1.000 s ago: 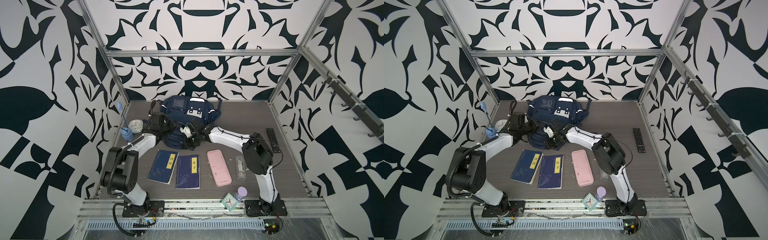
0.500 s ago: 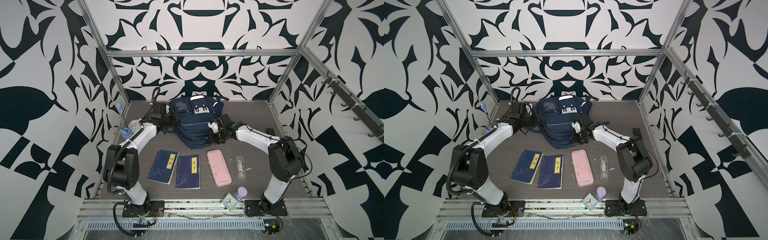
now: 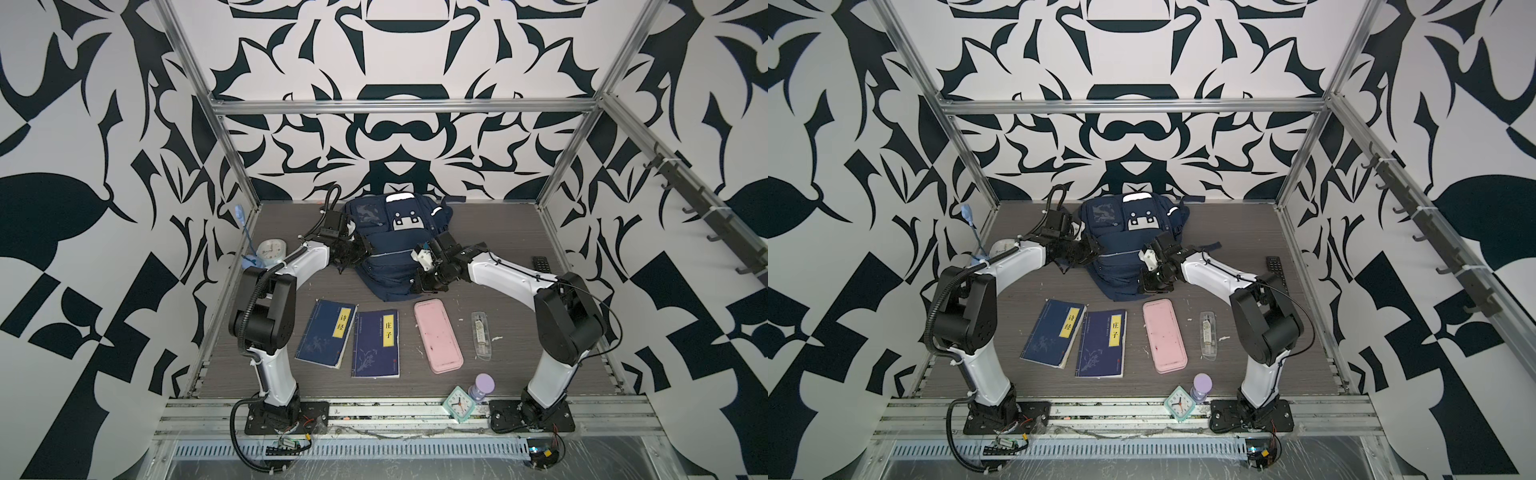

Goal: Pack the student bag

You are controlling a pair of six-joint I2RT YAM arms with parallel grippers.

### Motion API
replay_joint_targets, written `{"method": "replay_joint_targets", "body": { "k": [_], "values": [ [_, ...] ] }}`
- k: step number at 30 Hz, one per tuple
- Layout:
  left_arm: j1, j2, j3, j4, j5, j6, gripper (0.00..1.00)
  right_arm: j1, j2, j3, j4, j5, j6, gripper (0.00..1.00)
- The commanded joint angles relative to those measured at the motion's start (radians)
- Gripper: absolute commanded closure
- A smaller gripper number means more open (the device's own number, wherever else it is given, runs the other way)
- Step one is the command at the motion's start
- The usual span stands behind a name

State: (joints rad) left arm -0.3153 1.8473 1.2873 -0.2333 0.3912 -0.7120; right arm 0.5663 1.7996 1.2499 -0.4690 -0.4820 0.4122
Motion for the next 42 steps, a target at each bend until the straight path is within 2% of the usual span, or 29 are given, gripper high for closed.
{"method": "replay_joint_targets", "body": {
  "k": [1, 16, 25, 29, 32, 34, 37, 42],
  "values": [
    [-0.015, 0.020, -0.024, 0.064, 0.064, -0.039, 0.50, 0.050, 0.024, 0.033, 0.001, -0.049, -0.013, 1.00],
    [-0.022, 0.017, -0.052, 0.149, 0.066, -0.105, 0.51, 0.204, 0.195, 0.261, 0.035, -0.060, 0.060, 1.00],
    [-0.022, 0.010, -0.062, 0.154, 0.064, -0.107, 0.50, 0.215, 0.298, 0.334, 0.087, -0.044, 0.115, 1.00],
    [-0.017, -0.010, -0.050, 0.109, 0.051, -0.069, 0.46, 0.209, 0.272, 0.307, 0.094, 0.002, 0.113, 1.00],
    [-0.006, -0.036, -0.022, 0.010, -0.012, 0.009, 0.37, 0.194, 0.223, 0.247, 0.098, 0.021, 0.104, 1.00],
    [0.003, -0.050, -0.003, -0.046, -0.059, 0.056, 0.35, 0.186, 0.191, 0.207, 0.100, 0.023, 0.096, 1.00],
    [0.010, -0.047, 0.038, -0.109, -0.118, 0.113, 0.35, 0.183, 0.160, 0.154, 0.092, 0.028, 0.082, 1.00],
    [0.010, 0.061, 0.164, -0.191, -0.098, 0.167, 0.42, 0.174, 0.121, 0.079, 0.100, 0.046, 0.073, 1.00]
  ]
}}
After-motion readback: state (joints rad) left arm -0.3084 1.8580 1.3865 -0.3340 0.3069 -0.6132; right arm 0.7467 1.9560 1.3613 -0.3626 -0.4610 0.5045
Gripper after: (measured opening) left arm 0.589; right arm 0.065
